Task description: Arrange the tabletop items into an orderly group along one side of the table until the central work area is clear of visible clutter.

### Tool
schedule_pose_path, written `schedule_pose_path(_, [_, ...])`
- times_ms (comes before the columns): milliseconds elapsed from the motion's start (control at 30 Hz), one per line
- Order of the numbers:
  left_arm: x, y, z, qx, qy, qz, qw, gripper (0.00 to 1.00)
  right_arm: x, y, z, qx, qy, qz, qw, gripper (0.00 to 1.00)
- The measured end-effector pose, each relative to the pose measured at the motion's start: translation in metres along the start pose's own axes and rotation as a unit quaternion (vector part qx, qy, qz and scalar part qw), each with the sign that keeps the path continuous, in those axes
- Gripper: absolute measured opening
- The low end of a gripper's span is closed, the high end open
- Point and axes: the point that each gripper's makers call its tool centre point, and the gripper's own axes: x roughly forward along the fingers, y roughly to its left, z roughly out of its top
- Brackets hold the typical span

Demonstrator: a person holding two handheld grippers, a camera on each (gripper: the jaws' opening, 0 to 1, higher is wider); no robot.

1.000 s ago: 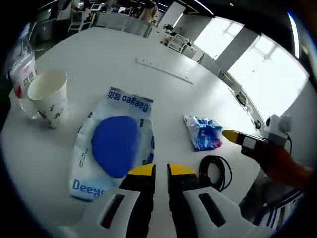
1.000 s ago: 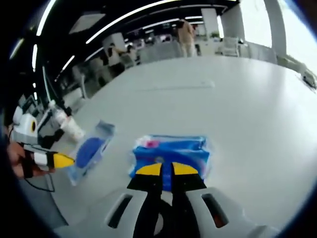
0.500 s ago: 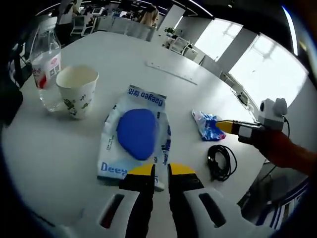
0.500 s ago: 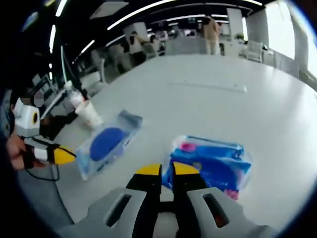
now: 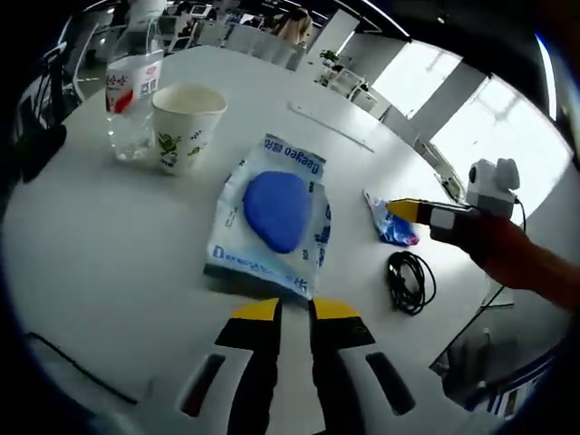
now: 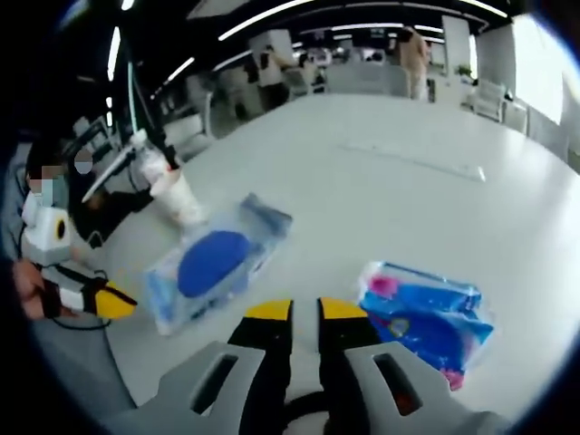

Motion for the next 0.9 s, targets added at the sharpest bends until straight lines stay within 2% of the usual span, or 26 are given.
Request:
schedule_pose_path(100, [0.001,0.003,-0.001,-0.009,-0.001,0.003,0.9999,0.10,0.005,0.001,0.001,-0.006,0.006,0.004,1.0000,0.09])
schedule_pose_path(200, [0.003,0.003,-0.001,-0.042,-0.006,0.001,0.9991,0.11,0.010,0.005,0.002,-0.011,0.013,0.011,0.9998,0.10])
schedule_pose_path(300, [0.005,0.001,-0.002,-0.048,-0.005,0.001,0.9988,0.13,0.017,0.009,0.005,-0.018,0.018,0.016,0.9995,0.12])
schedule_pose_path(433, [0.010,0.002,-0.002,-0.071,-0.007,0.005,0.9974,0.13,0.028,0.017,0.012,-0.034,0.024,0.023,0.9988,0.17])
schedule_pose_path(900, [0.017,0.004,0.004,-0.113,-0.016,0.018,0.9933,0.12,0.063,0.036,0.040,-0.067,0.036,0.041,0.9962,0.22])
